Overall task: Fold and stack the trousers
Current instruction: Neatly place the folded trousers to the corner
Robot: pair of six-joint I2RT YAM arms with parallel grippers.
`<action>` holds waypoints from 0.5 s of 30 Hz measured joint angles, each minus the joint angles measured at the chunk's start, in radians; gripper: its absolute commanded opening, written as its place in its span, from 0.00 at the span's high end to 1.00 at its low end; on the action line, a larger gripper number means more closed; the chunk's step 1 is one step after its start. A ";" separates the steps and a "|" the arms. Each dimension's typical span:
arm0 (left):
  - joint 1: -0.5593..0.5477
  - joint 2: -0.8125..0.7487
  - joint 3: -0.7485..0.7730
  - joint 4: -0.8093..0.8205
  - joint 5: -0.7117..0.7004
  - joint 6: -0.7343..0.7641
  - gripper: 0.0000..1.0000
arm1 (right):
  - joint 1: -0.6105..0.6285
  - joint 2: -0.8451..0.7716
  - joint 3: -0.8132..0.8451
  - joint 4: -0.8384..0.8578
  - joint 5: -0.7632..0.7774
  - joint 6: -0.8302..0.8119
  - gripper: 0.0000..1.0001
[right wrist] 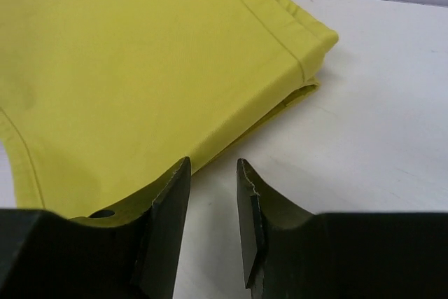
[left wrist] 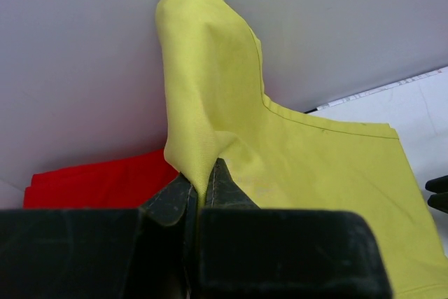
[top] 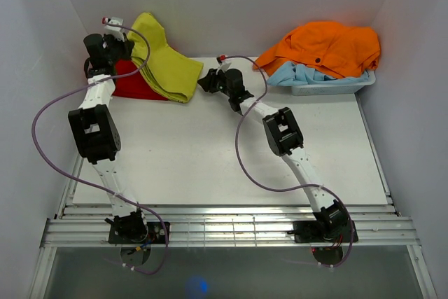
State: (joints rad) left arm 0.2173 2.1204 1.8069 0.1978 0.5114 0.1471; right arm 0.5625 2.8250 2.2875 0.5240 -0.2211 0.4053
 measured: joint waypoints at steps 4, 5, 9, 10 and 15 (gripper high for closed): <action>0.000 0.000 0.003 0.014 -0.009 0.017 1.00 | 0.018 -0.054 -0.119 0.068 0.010 -0.002 0.64; 0.000 0.000 0.003 0.020 -0.018 0.019 1.00 | 0.023 -0.071 -0.157 0.081 0.009 -0.002 0.65; 0.000 0.000 -0.006 0.083 -0.097 0.023 1.00 | 0.027 -0.102 -0.225 0.088 -0.015 0.007 0.71; 0.002 -0.002 -0.016 0.111 -0.127 0.027 1.00 | 0.022 -0.102 -0.226 0.088 -0.023 0.010 0.73; 0.031 -0.003 -0.082 0.193 -0.259 0.036 1.00 | -0.013 -0.143 -0.290 0.083 -0.060 0.021 0.70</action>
State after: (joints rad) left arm 0.2478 2.1170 1.7248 0.3904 0.2520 0.1833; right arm 0.5491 2.6823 1.9976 0.6067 -0.2810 0.4259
